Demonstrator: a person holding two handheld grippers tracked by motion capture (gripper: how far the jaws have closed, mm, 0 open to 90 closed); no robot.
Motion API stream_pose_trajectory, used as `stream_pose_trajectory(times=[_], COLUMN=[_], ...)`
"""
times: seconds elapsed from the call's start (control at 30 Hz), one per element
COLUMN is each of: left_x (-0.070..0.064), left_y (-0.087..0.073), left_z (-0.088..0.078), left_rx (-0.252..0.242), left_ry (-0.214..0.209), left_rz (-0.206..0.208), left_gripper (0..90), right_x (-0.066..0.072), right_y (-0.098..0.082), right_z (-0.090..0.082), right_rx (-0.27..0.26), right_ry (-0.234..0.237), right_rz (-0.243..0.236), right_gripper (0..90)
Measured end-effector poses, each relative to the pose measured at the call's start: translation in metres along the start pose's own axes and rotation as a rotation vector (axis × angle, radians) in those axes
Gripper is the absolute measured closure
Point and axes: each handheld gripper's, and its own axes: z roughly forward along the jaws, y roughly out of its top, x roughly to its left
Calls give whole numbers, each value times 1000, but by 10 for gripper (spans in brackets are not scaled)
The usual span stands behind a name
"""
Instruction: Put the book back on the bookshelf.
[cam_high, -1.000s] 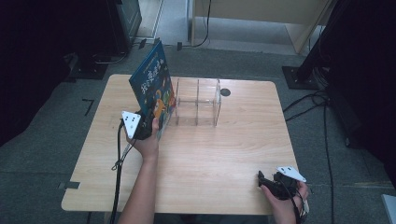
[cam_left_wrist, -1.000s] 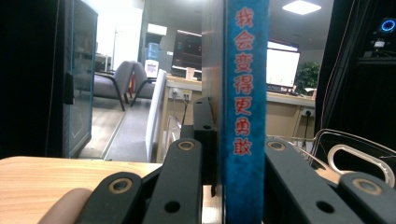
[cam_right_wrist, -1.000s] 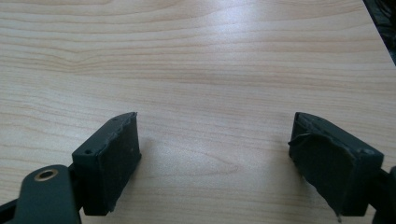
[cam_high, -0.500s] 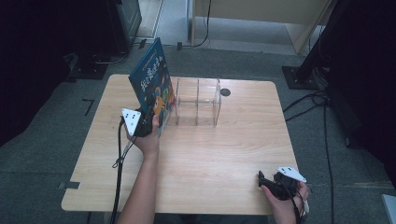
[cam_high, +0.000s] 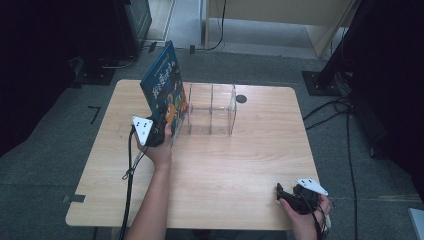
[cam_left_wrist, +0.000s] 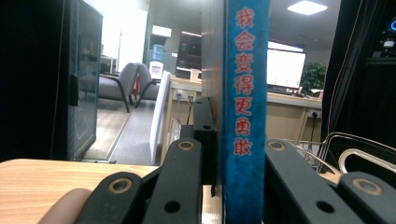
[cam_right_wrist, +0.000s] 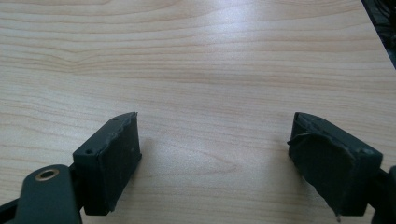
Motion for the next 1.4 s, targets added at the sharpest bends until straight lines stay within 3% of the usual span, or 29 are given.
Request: stream_pose_trajectory(times=[0.5, 0.73, 1.4], left_x=[3, 11, 17], left_y=[-5, -8, -10], left_z=[-7, -10, -11], left_rx=[14, 32, 43], left_ry=[-2, 1, -28], left_rz=[-8, -39, -46], left_gripper=[844, 843, 835], right_x=[0, 0, 0], right_y=[0, 0, 0], right_z=[0, 0, 0], right_rx=[0, 1, 7], right_ry=[1, 1, 4], right_rz=[2, 2, -1], right_gripper=[159, 159, 135])
